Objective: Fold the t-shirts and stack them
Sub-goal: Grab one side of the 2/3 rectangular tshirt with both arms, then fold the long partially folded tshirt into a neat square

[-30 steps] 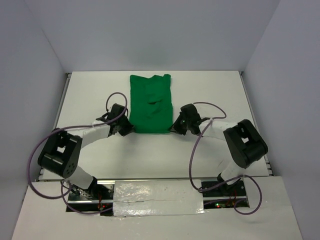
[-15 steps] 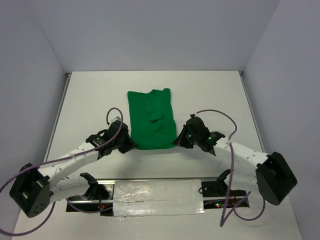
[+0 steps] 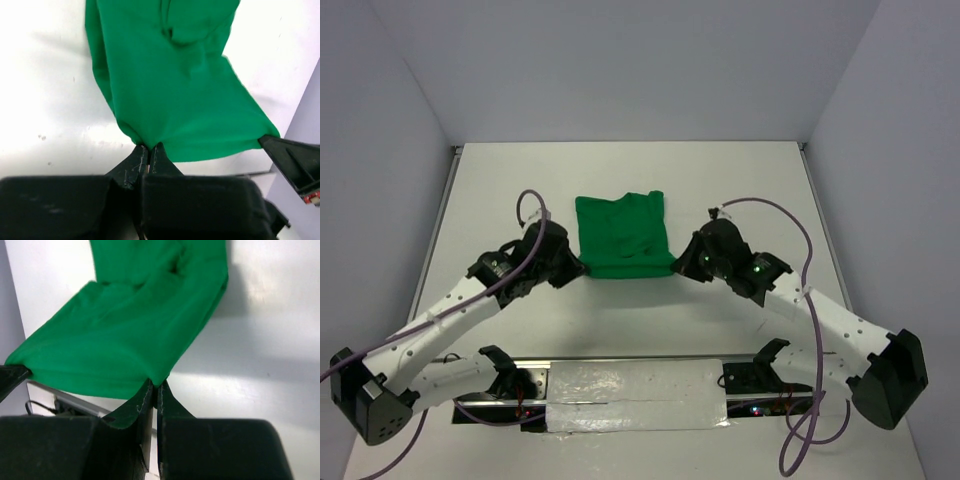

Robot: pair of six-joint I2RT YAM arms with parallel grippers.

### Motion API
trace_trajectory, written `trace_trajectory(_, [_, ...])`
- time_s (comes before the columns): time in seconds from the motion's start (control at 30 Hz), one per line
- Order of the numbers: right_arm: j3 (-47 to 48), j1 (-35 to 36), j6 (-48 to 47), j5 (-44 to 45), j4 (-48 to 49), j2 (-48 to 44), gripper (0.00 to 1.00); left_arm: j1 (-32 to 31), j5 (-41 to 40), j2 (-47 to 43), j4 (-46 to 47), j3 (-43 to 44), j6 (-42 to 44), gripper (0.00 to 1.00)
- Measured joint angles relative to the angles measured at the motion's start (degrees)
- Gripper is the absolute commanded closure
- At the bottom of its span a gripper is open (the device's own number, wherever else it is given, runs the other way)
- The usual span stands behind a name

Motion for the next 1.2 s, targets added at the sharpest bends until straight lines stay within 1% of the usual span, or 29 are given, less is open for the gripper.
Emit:
trace_trajectory(0.1, [5.2, -0.4, -1.7, 2.0, -0.3, 3.6, 1.00, 2.1, -2.1, 4.5, -1.3, 7.0, 2.4, 1.00])
trace_trajectory(0.2, [10.1, -2.2, -3.3, 2.8, 0.6, 7.8, 1.00, 6.2, -2.5, 10.1, -1.1, 13.6, 5.2, 1.00])
trace_trajectory(0.3, [15.2, -4.4, -4.9, 2.9, 2.2, 13.9, 1.00, 9.6, -2.2, 15.8, 0.3, 18.5, 8.2, 1.00])
trace_trajectory(0.4, [19.9, -6.4, -6.3, 2.7, 3.2, 20.2, 1.00, 13.0, -1.3, 24.0, 1.7, 24.1, 10.4, 1.00])
trace_trajectory(0.43, [22.5, -7.3, -6.8, 2.6, 3.6, 24.3, 1.00, 14.0, -0.9, 26.5, 2.4, 25.5, 11.3, 1.00])
trace_trajectory(0.5, [25.8, -8.5, -7.5, 2.4, 4.1, 29.1, 1.00, 16.0, 0.0, 31.4, 3.1, 28.4, 12.7, 1.00])
trace_trajectory(0.67, [32.3, -10.8, -8.5, 0.8, 4.3, 38.5, 1.00, 19.3, 2.0, 42.1, 4.6, 35.5, 14.4, 1.00])
trace_trajectory(0.77, [38.0, -12.4, -9.0, -0.3, 4.2, 44.2, 0.97, 20.3, 2.7, 48.3, 4.5, 41.4, 15.8, 1.00])
trace_trajectory(0.83, [41.6, -13.2, -9.3, -0.6, 4.0, 47.6, 0.90, 20.9, 3.0, 52.0, 4.4, 45.3, 16.2, 0.99])
trace_trajectory(0.87, [43.6, -13.5, -9.4, -1.1, 3.7, 49.5, 0.86, 21.2, 3.1, 54.0, 4.4, 47.5, 16.9, 0.94])
trace_trajectory(0.9, [45.3, -13.8, -9.4, -1.5, 3.6, 51.2, 0.76, 21.4, 3.1, 55.5, 4.6, 48.9, 17.1, 0.88])
trace_trajectory(0.93, [47.4, -14.1, -9.2, -2.0, 3.3, 53.1, 0.67, 21.8, 3.1, 57.1, 4.9, 50.1, 17.4, 0.75])
trace_trajectory(0.97, [49.4, -14.4, -9.4, -2.5, 2.9, 55.0, 0.58, 22.2, 3.0, 58.2, 5.0, 50.8, 17.7, 0.64])
trace_trajectory(1.0, [52.2, -14.5, -9.5, -3.1, 2.1, 57.3, 0.43, 22.6, 3.1, 59.4, 5.0, 51.5, 17.8, 0.34])
trace_trajectory(1.03, [55.4, -14.7, -9.5, -3.7, 1.7, 60.0, 0.37, 23.0, 3.1, 60.8, 4.9, 52.4, 18.1, 0.22])
trace_trajectory(1.1, [60.0, -14.9, -10.1, -4.4, 0.8, 63.8, 0.35, 24.0, 3.2, 64.3, 3.8, 56.0, 18.6, 0.10])
trace_trajectory(1.13, [61.2, -14.9, -10.3, -4.6, 0.6, 64.9, 0.34, 24.5, 3.1, 66.3, 3.2, 58.3, 18.9, 0.08])
trace_trajectory(1.2, [60.8, -15.0, -10.4, -5.0, 0.3, 65.1, 0.35, 25.1, 2.7, 68.3, 3.0, 60.5, 19.5, 0.05])
